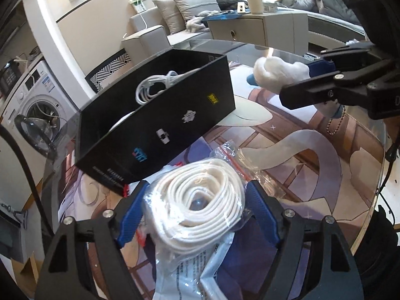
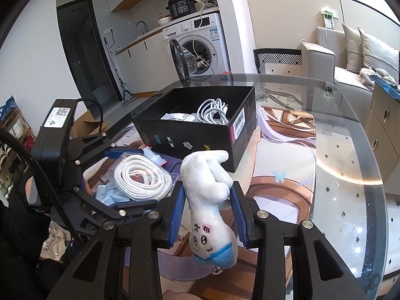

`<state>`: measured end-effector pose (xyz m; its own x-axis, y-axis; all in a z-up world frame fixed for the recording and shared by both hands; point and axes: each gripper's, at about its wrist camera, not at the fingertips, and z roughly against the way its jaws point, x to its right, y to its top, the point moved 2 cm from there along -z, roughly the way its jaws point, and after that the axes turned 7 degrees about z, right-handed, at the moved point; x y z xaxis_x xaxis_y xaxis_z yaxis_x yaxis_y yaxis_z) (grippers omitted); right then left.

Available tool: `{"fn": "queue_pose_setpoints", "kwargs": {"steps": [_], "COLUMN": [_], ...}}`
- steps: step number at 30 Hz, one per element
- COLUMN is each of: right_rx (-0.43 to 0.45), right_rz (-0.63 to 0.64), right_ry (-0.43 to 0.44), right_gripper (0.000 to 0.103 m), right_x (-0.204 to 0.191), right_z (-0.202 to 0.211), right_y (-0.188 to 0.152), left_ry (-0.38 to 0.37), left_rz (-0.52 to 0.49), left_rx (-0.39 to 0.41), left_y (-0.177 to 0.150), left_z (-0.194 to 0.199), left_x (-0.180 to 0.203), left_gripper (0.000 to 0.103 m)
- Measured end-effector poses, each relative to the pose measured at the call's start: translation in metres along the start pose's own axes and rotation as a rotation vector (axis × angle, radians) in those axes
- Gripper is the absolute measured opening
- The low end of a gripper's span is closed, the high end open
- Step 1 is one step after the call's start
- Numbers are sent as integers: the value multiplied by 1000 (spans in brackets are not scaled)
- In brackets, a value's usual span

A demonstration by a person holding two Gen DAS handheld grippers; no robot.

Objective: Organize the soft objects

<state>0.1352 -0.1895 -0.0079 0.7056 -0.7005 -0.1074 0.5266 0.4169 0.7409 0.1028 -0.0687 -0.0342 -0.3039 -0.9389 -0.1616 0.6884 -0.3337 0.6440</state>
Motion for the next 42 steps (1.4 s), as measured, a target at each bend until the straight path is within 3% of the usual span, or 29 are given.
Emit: {"fn": "queue_pose_setpoints", "kwargs": {"steps": [2, 12, 15, 22, 42], "right_rx": [0, 1, 2, 2, 1], "right_rz": [-1, 2, 2, 2, 4], "right_ry": [0, 0, -1, -2, -1], "right_gripper": [37, 37, 37, 37, 37], "right_x": [0, 1, 2, 3, 3], "right_z": [0, 0, 1, 2, 2], "right_y": [0, 0, 0, 1, 2], "left_ry": [-15, -38, -52, -101, -160], "left_rz": [-3, 8, 40, 113, 197], "left_rx": [-2, 23, 28, 42, 57], "left_y": [2, 0, -1, -2, -9], "left_z": [0, 11, 13, 22, 36], "left_x": [0, -5, -11, -20, -33], "left_gripper": [78, 40, 35, 29, 26]}}
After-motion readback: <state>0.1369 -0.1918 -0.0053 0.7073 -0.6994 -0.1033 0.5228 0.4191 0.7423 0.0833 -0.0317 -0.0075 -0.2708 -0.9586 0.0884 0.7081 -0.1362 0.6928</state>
